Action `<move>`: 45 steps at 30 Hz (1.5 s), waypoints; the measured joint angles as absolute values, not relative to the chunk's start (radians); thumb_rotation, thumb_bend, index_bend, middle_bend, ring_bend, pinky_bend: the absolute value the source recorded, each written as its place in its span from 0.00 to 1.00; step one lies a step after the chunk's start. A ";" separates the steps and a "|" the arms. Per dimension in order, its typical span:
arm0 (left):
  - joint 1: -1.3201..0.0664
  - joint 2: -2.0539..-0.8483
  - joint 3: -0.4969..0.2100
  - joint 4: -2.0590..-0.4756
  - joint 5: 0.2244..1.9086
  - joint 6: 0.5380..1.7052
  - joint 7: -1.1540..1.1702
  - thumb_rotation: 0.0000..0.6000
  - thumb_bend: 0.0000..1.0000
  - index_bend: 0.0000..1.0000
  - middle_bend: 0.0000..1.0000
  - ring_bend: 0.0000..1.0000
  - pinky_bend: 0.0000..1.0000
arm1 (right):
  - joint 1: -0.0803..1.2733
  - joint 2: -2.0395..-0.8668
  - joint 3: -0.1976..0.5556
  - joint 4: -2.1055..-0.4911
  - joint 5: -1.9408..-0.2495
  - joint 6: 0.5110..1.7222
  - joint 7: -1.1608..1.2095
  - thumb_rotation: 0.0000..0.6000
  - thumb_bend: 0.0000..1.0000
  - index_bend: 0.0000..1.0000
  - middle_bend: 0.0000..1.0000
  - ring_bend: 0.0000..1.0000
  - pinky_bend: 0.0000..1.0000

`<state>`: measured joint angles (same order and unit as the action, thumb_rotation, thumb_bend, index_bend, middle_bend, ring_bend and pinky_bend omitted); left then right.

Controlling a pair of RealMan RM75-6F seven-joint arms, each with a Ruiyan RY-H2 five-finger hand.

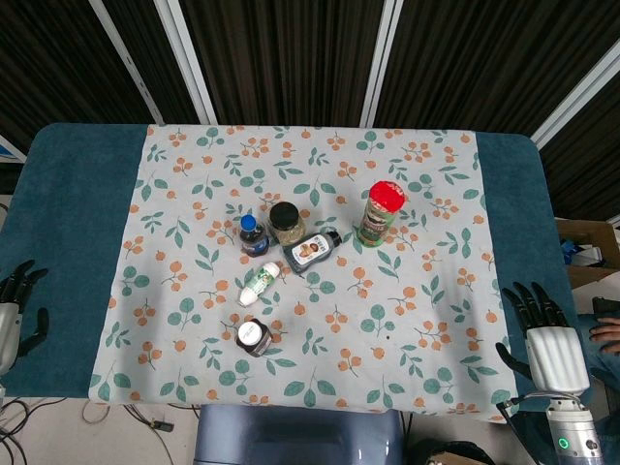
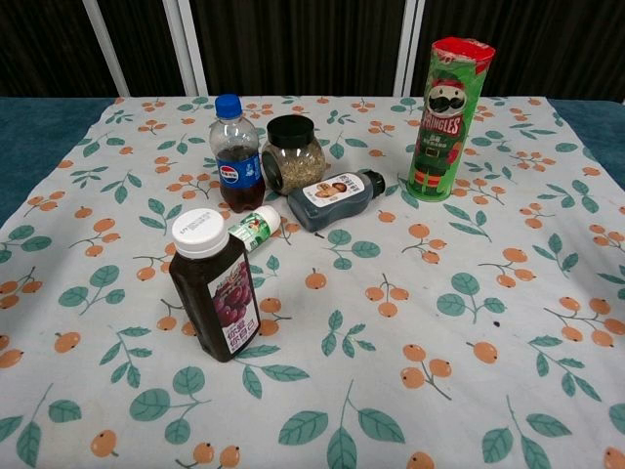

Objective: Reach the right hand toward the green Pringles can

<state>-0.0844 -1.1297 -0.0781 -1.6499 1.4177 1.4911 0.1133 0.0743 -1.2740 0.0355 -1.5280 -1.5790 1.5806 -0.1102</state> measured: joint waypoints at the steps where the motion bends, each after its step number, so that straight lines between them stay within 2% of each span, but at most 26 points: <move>1: -0.084 -1.130 -0.078 -1.650 1.417 1.491 0.113 1.00 0.54 0.17 0.08 0.17 0.06 | 0.074 -1.274 0.036 -1.528 -1.578 1.579 -0.110 1.00 0.28 0.14 0.12 0.05 0.20; 25: -0.084 -1.132 -0.082 -1.650 1.409 1.492 0.117 1.00 0.54 0.17 0.08 0.17 0.06 | 0.071 -1.266 0.044 -1.535 -1.563 1.554 -0.106 1.00 0.27 0.12 0.12 0.05 0.20; 34: -0.071 -1.125 -0.078 -1.662 1.407 1.505 0.108 1.00 0.54 0.17 0.08 0.17 0.06 | 0.075 -1.246 0.039 -1.552 -1.555 1.525 -0.048 1.00 0.23 0.07 0.09 0.05 0.20; 40: -0.071 -1.117 -0.086 -1.669 1.396 1.503 0.097 1.00 0.54 0.17 0.08 0.17 0.06 | 0.108 -1.201 0.038 -1.575 -1.547 1.446 0.095 1.00 0.21 0.06 0.09 0.05 0.20; 45: -0.073 -1.117 -0.085 -1.672 1.393 1.496 0.097 1.00 0.54 0.17 0.08 0.17 0.06 | 0.194 -1.158 0.070 -1.577 -1.515 1.297 0.294 1.00 0.21 0.06 0.09 0.05 0.20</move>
